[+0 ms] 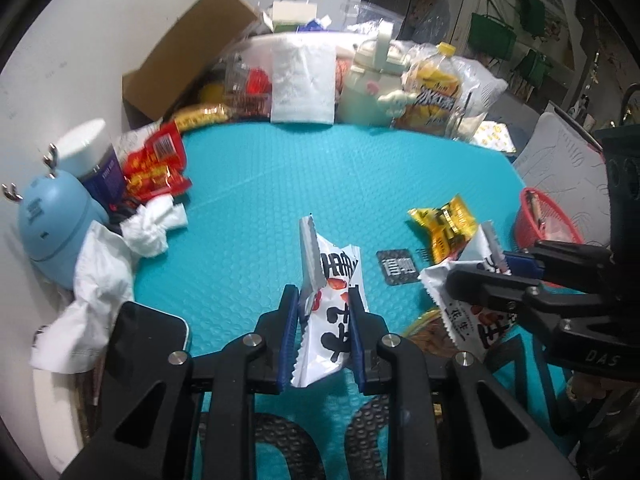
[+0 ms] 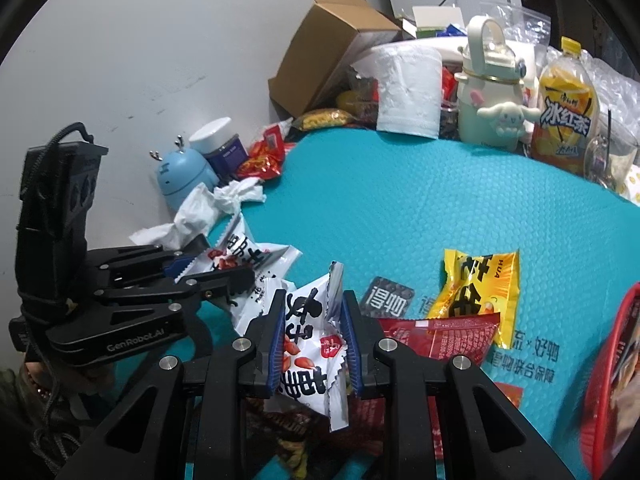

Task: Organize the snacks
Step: 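Carry both white packets over the red mesh basket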

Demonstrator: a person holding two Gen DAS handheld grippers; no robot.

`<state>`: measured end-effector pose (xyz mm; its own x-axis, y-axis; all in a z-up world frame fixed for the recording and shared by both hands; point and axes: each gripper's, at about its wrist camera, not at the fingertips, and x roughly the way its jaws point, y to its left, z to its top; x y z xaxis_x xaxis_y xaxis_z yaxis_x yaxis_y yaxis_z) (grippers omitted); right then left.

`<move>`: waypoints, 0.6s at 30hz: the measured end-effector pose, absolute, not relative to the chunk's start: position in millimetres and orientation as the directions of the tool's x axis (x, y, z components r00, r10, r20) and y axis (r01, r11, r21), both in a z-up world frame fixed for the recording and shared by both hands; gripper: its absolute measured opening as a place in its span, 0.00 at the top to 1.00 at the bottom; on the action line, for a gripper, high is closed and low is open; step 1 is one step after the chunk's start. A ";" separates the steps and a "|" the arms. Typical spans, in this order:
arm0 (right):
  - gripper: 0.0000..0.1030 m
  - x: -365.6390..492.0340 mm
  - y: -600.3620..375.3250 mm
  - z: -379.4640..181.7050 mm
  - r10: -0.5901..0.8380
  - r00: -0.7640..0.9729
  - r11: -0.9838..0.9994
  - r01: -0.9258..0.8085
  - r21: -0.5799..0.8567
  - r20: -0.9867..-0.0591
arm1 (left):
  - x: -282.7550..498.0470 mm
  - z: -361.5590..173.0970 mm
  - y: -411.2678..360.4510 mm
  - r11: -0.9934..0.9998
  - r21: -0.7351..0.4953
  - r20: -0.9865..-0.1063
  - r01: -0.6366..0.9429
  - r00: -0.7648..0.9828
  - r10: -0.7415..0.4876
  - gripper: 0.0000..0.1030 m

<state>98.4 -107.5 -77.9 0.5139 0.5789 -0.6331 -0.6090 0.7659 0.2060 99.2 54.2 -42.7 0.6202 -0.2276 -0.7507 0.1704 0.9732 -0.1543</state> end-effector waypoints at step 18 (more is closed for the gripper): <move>0.75 28.4 -132.0 -49.6 0.601 0.587 0.767 -0.615 0.184 -0.543 | 29.7 3.5 23.3 0.957 -0.121 -0.667 0.262 0.693 -0.274 0.78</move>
<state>28.4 -132.0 -49.6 0.5866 0.6008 -0.5431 -0.6147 0.7669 0.1845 29.7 23.3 3.5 0.6927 -0.2739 -0.6672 0.2620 0.9574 -0.1211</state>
